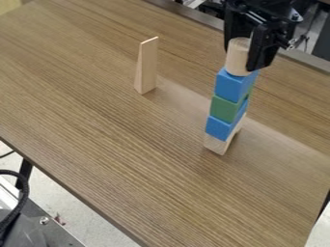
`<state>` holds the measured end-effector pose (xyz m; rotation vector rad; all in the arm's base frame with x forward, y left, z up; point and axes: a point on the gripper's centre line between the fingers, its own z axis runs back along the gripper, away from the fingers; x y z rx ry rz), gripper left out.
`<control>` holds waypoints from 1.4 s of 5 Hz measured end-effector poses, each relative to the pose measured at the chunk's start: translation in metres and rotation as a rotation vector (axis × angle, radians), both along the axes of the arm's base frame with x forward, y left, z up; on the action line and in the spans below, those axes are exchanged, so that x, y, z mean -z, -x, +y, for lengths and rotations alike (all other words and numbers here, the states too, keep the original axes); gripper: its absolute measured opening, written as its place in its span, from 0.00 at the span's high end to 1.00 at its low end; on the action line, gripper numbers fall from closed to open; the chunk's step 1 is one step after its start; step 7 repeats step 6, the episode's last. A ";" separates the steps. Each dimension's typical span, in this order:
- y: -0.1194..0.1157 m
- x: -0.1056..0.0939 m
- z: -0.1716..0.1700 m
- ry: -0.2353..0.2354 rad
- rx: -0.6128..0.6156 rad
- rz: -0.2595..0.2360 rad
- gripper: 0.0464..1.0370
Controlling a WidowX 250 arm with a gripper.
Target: Put the cylinder on top of the tower
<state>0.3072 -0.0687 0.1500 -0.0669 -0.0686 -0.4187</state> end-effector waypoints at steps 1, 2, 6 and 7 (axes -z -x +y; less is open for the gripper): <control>0.002 0.002 0.001 -0.008 0.001 0.008 0.42; 0.005 0.009 0.002 -0.015 -0.008 0.017 0.14; -0.015 -0.031 0.001 -0.047 -0.016 -0.144 0.04; -0.015 -0.031 0.001 -0.047 -0.016 -0.144 0.04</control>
